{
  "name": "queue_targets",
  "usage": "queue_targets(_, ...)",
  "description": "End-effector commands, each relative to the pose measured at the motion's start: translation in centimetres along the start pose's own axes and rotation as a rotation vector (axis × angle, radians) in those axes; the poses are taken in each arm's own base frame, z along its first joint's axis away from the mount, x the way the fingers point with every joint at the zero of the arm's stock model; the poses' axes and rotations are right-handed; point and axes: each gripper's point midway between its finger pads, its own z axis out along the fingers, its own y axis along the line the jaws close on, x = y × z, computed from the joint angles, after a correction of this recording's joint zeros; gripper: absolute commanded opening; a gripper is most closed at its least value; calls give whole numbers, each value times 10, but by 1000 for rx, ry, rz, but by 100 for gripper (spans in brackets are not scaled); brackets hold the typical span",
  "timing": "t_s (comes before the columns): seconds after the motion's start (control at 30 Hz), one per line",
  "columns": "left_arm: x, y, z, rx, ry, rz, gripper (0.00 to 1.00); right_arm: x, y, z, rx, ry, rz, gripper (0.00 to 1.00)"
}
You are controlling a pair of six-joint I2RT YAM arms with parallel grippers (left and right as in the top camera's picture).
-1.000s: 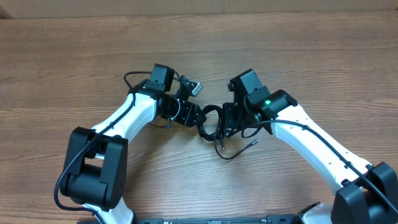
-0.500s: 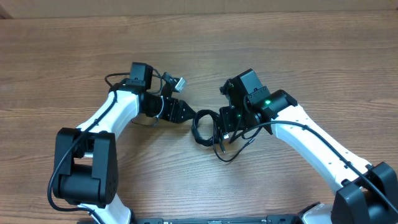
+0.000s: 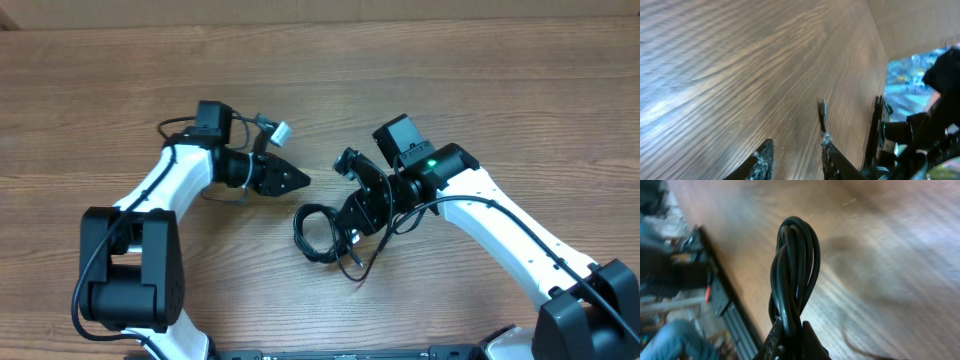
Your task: Untangle cables
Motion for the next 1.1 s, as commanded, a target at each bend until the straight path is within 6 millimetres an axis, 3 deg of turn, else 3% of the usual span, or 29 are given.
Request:
queue_targets(0.0, -7, 0, -7, 25, -30, 1, 34, -2, 22, -4, -112, -14, -147, 4)
queue_targets(0.1, -5, -1, -7, 28, -24, -9, 46, -3, 22, -4, -110, -17, -155, 4)
queue_targets(0.17, -3, -1, -6, 25, -16, -15, 48, -6, 20, -4, -100, -25, -163, 4)
queue_targets(0.33, 2, 15, -6, -67, 12, -73, 41, -9, 12, -3, -57, -33, -178, 4)
queue_targets(0.47, 5, 11, -3, -60, 28, -80, 45, -14, 8, -3, -33, -48, -193, 4)
queue_targets(0.73, 10, 18, -4, -97, 47, -94, 45, -28, -36, -7, 228, -67, -229, 4)
queue_targets(0.83, 10, 17, -4, -96, 48, -93, 47, -34, -36, -8, 235, -91, -245, 4)
queue_targets(0.93, 8, 18, -4, -99, 43, -89, 34, -37, -34, -8, 229, -98, -272, 4)
queue_targets(1.07, 4, 20, -4, -108, 29, -87, 32, -44, -47, -12, 310, -114, -285, 5)
